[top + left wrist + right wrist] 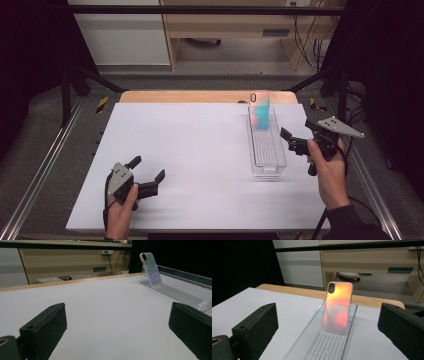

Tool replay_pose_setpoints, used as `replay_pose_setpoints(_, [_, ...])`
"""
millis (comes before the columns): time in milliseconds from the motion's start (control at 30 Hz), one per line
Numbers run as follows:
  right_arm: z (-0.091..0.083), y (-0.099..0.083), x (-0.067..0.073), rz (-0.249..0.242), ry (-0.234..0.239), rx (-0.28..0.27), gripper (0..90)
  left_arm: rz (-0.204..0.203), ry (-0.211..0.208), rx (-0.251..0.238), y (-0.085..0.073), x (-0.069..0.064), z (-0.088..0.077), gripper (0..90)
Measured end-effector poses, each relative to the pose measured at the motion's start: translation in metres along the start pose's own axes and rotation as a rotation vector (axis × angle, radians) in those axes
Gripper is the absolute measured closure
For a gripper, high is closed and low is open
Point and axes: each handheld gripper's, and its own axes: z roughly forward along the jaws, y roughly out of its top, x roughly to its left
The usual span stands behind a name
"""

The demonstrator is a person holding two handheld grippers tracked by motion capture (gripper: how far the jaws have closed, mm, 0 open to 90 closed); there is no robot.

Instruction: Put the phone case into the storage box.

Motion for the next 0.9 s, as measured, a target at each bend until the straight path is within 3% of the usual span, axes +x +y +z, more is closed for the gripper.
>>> replay_pose_setpoints(533, [-0.020, -0.002, -0.009, 0.004, -0.017, -0.017, 3.3, -0.016, 0.012, -0.017, 0.001, 0.007, -0.005, 1.1])
replay_pose_setpoints(633, [-0.023, -0.003, -0.011, 0.005, -0.022, -0.018, 3.3, 0.014, 0.014, -0.009, 0.003, 0.008, -0.007, 1.1])
replay_pose_setpoints(900, [-0.034, -0.007, -0.019, 0.017, -0.039, -0.024, 3.3, 0.015, 0.010, -0.018, 0.005, 0.010, -0.012, 1.1])
